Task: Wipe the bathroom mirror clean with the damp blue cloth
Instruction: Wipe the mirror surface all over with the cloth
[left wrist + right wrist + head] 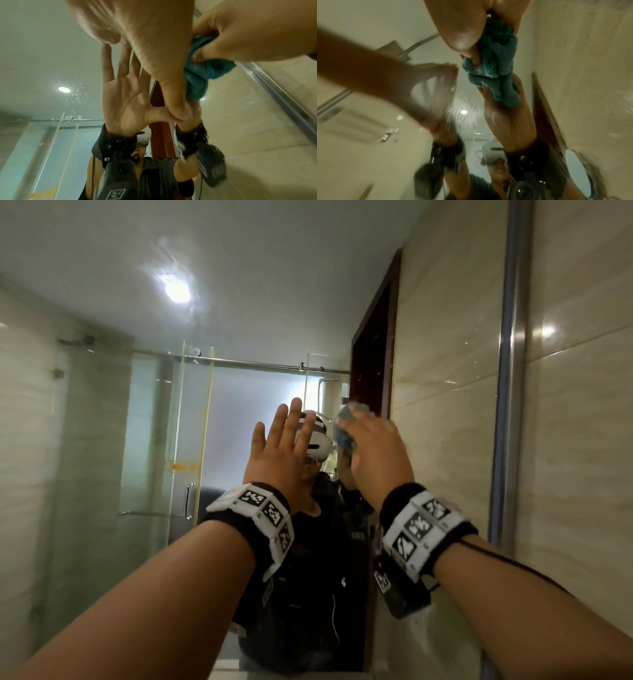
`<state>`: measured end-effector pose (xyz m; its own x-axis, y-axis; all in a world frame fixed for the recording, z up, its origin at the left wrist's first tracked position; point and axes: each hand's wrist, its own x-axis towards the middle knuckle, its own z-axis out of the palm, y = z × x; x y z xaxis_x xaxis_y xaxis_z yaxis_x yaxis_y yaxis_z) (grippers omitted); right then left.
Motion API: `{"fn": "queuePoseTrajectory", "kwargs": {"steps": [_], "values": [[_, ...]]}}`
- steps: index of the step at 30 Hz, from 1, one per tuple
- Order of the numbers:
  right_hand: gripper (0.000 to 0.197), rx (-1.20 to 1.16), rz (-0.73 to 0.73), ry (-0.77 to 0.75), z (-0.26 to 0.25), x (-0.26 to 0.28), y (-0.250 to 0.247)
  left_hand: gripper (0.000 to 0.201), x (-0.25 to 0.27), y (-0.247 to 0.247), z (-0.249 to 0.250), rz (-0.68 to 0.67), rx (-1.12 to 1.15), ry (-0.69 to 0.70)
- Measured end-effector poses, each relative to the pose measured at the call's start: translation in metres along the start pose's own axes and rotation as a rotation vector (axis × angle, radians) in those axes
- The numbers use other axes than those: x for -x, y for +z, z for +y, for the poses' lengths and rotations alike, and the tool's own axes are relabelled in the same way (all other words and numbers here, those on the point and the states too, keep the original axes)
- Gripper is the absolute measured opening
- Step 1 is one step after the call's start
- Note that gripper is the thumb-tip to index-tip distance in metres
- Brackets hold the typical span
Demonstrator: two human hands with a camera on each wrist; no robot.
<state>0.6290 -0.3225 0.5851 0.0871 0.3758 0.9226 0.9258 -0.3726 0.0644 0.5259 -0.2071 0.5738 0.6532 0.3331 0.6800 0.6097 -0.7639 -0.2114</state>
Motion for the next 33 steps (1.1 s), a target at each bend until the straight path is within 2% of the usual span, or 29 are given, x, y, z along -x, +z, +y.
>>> {"fn": "queuePoseTrajectory", "kwargs": {"steps": [3, 5, 6, 9, 11, 15, 16, 18, 20, 22, 24, 27, 29, 33], "values": [[0.062, 0.071, -0.168, -0.189, -0.004, 0.037, 0.015, 0.141, -0.001, 0.000, 0.001, -0.012, 0.005, -0.003], [0.062, 0.101, -0.144, -0.260, 0.001, 0.027, 0.006, 0.141, -0.001, 0.000, 0.001, -0.017, -0.001, -0.009], [0.057, 0.095, -0.116, -0.233, 0.003, 0.015, -0.001, 0.142, -0.002, 0.000, 0.000, -0.018, -0.003, -0.009], [0.038, -0.025, 0.030, -0.009, 0.007, -0.016, -0.016, 0.146, -0.002, 0.001, 0.000, -0.013, 0.004, -0.011], [0.040, -0.030, 0.038, 0.026, 0.000, -0.009, -0.011, 0.146, -0.002, 0.001, 0.000, -0.013, 0.002, -0.015], [0.047, 0.048, -0.251, -0.222, -0.014, 0.029, 0.007, 0.143, -0.001, -0.002, 0.002, -0.018, -0.005, -0.016], [0.045, 0.048, -0.269, -0.253, -0.011, 0.024, 0.002, 0.143, -0.001, -0.002, 0.002, -0.019, -0.012, -0.016], [0.040, 0.028, -0.192, -0.228, -0.005, 0.004, -0.006, 0.145, -0.002, -0.002, 0.001, -0.029, -0.021, -0.021], [0.037, -0.060, -0.041, -0.063, -0.004, -0.017, -0.009, 0.147, -0.003, -0.001, 0.001, -0.033, -0.020, -0.029], [0.038, -0.095, 0.031, 0.071, -0.013, -0.021, -0.003, 0.147, -0.004, 0.000, 0.000, -0.029, -0.019, -0.029], [0.042, -0.034, -0.027, 0.025, -0.027, -0.005, 0.005, 0.147, -0.003, 0.001, 0.001, -0.023, -0.018, -0.030], [0.044, -0.005, -0.192, -0.151, -0.027, 0.013, 0.004, 0.146, -0.003, 0.001, 0.000, -0.016, -0.004, -0.031], [0.040, 0.014, -0.183, -0.210, -0.013, 0.003, -0.005, 0.147, -0.003, 0.001, 0.001, -0.015, -0.012, -0.031], [0.029, -0.095, 0.066, 0.052, 0.004, -0.010, -0.010, 0.151, -0.005, 0.002, 0.001, -0.009, -0.002, -0.033]]}}
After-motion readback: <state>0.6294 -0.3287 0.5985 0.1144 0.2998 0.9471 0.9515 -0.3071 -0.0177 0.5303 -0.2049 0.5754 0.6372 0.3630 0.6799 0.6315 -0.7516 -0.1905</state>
